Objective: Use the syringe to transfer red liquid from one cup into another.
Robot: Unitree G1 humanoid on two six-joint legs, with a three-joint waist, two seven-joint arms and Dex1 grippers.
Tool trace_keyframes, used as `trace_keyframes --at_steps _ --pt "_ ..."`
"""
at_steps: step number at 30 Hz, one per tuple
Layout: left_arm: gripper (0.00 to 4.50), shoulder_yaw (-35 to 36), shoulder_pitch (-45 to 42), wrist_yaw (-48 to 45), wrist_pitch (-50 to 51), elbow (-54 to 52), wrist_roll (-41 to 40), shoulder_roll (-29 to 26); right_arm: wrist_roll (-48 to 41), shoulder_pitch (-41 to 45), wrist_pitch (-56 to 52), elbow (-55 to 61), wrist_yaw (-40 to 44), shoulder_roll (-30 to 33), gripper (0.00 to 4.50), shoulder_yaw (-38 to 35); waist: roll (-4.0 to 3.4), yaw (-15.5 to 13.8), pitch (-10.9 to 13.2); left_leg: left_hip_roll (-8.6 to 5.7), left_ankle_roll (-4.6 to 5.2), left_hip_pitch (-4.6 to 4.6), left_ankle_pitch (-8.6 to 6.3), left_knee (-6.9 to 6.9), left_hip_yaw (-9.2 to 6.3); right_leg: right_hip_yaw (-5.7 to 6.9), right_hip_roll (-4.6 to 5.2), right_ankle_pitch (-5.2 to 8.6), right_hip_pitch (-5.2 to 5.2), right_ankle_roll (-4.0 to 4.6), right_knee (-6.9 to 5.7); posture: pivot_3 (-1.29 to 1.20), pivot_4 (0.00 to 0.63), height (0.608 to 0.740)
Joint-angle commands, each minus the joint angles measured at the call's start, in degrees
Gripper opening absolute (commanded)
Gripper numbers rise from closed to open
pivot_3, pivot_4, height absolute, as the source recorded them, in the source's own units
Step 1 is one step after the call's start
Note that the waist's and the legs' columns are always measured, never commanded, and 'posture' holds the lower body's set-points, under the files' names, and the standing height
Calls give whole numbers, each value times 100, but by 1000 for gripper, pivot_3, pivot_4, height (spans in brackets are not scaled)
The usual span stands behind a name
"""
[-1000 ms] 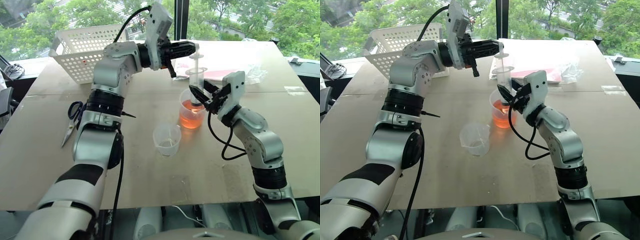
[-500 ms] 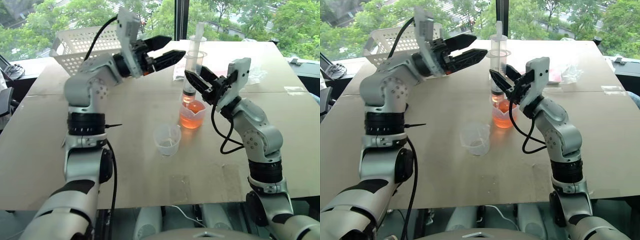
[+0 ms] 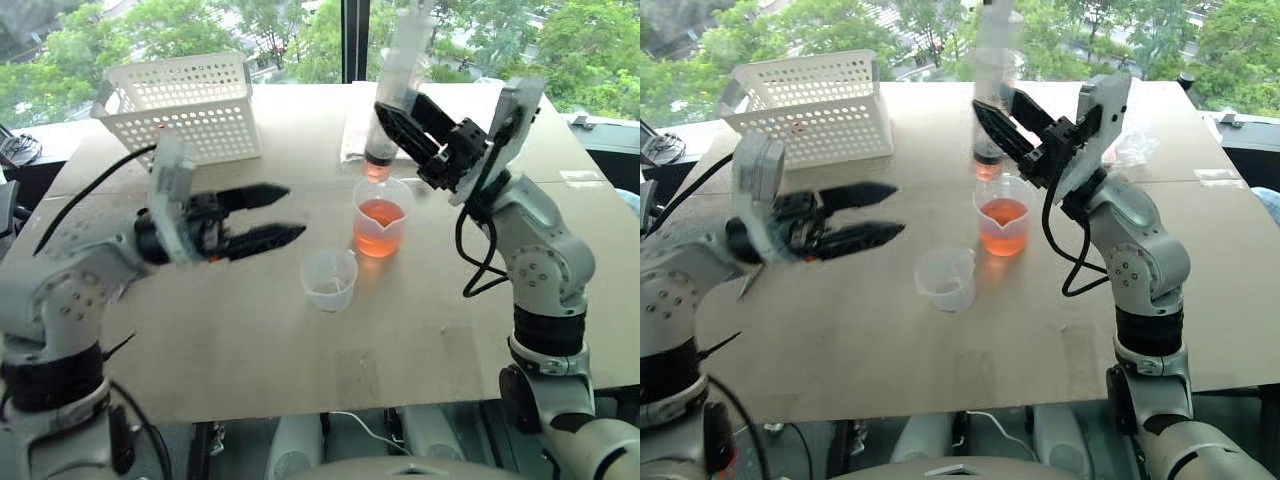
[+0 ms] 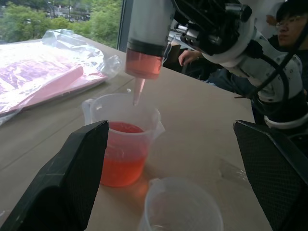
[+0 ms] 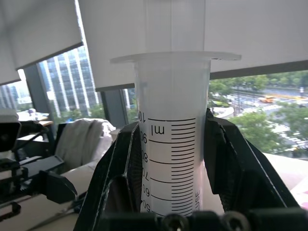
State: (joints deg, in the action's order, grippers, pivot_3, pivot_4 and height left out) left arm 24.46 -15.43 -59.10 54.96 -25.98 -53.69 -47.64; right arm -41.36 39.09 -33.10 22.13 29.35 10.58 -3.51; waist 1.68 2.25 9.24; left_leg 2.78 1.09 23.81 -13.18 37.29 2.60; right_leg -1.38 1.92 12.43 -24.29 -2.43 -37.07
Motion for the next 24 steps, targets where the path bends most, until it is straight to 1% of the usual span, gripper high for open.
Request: trace_keyframes --at_steps 1,3,5,11,14,19,24 --pt "4214 373 598 -335 -328 -490 -11 -253 -808 154 -115 492 330 -40 1385 -21 3 -16 -2 1 0 -1 0 0 0 3 0 0 2 0 -1 0 150 740" --pt "4214 433 1030 -452 -622 -664 194 -353 -1003 70 -124 570 513 -26 1385 78 2 -25 -1 3 0 -2 0 1 4 9 1 3 6 5 5 0 150 740" --pt "4214 523 1271 -481 -769 -748 196 -403 -1017 -70 -154 561 658 38 1385 223 5 -60 -3 4 0 -4 0 2 8 11 5 13 12 22 9 0 150 740" --pt "4214 889 1335 -220 -833 -583 37 -553 -267 -722 455 -13 1312 -5 1385 960 7 -93 -4 -8 0 -8 1 8 13 12 2 14 14 23 11 0 150 740" --pt "4214 942 1123 -110 -859 -396 23 -666 142 -979 856 -412 1596 -26 1385 1212 7 -113 -4 -8 0 -7 1 5 14 12 0 14 14 24 11 0 150 740" --pt "4214 709 680 60 -1001 -253 167 -856 571 -1207 1309 -781 1906 -63 1385 1468 8 -143 -4 -8 -1 -3 1 5 16 13 -2 14 13 23 14 0 150 740" --pt "4214 137 -474 577 -885 107 239 -1007 759 -1263 1446 -1034 2031 -144 1385 1533 8 -149 -4 -9 -2 -5 1 7 15 17 -3 13 15 22 14 0 150 740"
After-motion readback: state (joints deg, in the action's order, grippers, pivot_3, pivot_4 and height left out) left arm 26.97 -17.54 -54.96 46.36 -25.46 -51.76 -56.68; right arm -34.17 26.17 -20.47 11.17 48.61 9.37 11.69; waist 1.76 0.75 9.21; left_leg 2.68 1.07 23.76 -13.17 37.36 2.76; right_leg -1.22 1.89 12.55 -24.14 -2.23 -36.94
